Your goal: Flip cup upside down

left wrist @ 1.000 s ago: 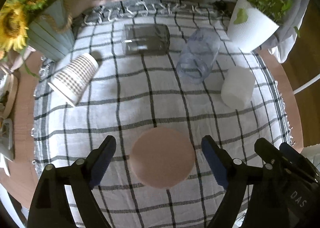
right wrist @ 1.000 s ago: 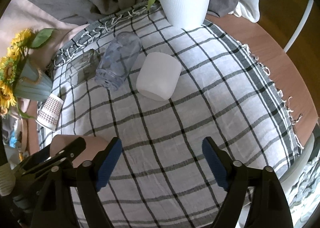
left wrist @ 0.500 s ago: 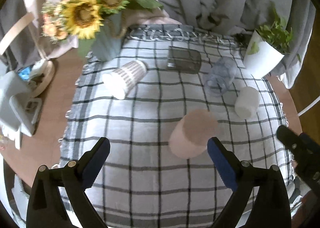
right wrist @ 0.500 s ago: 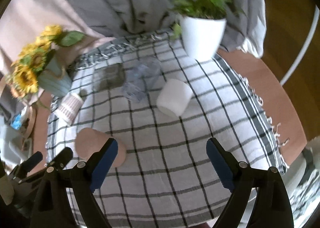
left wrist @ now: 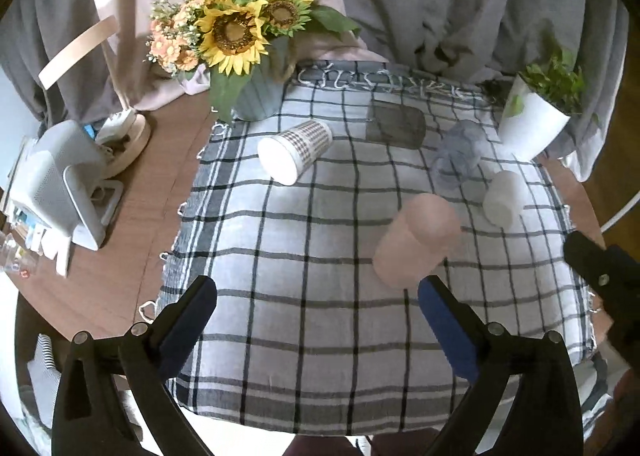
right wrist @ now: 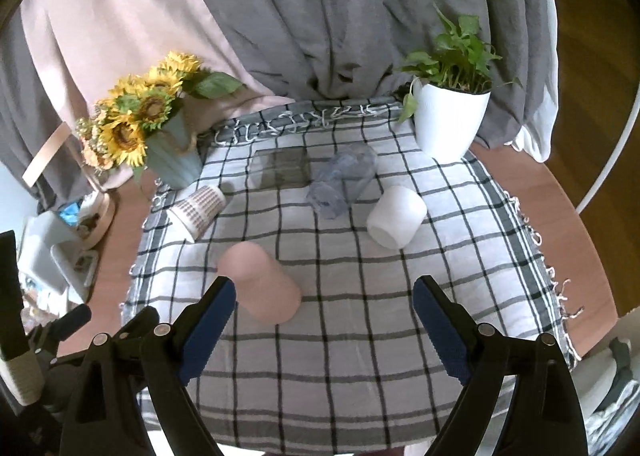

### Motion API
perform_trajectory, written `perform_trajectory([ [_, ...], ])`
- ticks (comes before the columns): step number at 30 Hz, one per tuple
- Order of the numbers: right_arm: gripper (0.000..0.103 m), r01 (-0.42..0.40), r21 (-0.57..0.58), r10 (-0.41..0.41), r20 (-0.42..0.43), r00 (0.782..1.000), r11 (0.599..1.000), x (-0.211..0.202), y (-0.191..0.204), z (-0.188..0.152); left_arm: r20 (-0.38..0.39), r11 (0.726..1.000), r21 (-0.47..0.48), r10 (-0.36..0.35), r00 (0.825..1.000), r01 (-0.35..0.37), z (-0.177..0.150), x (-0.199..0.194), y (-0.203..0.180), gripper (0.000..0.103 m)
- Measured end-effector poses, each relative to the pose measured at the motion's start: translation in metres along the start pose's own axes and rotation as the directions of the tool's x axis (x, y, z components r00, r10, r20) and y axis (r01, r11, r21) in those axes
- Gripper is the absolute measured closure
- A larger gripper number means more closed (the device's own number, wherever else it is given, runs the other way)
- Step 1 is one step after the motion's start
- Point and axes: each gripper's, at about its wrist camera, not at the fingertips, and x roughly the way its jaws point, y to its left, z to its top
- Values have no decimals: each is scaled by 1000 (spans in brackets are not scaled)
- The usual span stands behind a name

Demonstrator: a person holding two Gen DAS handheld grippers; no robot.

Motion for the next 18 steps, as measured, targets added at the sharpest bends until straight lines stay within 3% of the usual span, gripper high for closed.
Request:
perform_trajectory([
  [18,5,22,28,-23,41,999,999,-28,4,-25,97,1000,-4,-5,995,6,-14,-34,9,0],
])
